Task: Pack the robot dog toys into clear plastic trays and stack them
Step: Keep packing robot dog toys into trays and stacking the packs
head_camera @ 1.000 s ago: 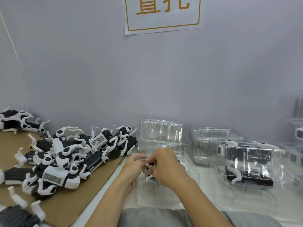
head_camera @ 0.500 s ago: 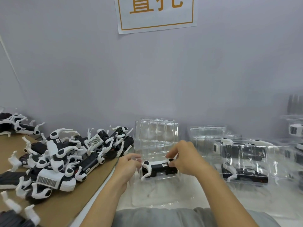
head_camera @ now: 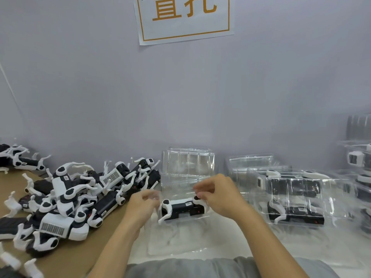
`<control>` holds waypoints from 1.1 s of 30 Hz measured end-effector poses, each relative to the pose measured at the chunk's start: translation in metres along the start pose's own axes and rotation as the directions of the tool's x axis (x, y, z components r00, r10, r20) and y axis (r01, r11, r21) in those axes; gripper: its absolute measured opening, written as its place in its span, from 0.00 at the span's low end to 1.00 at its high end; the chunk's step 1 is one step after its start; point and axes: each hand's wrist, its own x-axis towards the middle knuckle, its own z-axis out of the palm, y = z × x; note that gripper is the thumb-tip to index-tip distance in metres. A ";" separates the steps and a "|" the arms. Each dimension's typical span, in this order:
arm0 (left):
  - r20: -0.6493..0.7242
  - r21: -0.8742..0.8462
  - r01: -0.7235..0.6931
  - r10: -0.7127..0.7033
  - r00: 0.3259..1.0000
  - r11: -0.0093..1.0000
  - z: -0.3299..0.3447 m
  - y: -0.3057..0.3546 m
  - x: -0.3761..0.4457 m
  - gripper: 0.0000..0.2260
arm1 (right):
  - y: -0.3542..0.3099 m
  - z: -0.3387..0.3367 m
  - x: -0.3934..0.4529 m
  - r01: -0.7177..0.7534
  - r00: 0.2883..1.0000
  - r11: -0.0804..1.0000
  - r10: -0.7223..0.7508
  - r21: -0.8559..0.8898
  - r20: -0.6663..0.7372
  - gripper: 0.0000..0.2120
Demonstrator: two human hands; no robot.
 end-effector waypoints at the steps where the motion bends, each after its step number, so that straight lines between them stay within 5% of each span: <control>1: -0.036 0.057 -0.039 0.041 0.999 0.998 -0.006 0.002 0.000 0.12 | 0.001 0.002 0.000 0.014 0.999 0.998 -0.011 0.060 -0.044 0.11; 5: -0.161 0.367 -0.229 0.304 0.939 0.901 -0.014 0.019 -0.004 0.08 | 0.012 0.009 0.002 -0.024 0.984 0.999 0.032 0.044 -0.178 0.13; 9: 0.093 0.398 -0.496 0.504 0.859 0.772 0.016 0.044 -0.021 0.08 | 0.024 0.012 0.004 -0.092 0.985 0.989 0.107 0.113 -0.136 0.04; 13: 0.464 0.410 -0.613 0.424 0.778 0.676 0.056 0.042 -0.040 0.11 | 0.028 0.016 0.005 -0.094 0.981 0.986 0.115 0.136 -0.154 0.02; 25: 0.429 0.499 -0.495 0.293 0.854 0.712 0.056 0.038 -0.033 0.28 | 0.032 0.018 0.004 -0.090 0.983 0.983 0.113 0.161 -0.144 0.02; 33: 0.465 0.551 -0.544 0.308 0.830 0.633 0.051 0.039 -0.030 0.20 | 0.034 0.019 0.004 -0.081 0.982 0.980 0.110 0.182 -0.155 0.03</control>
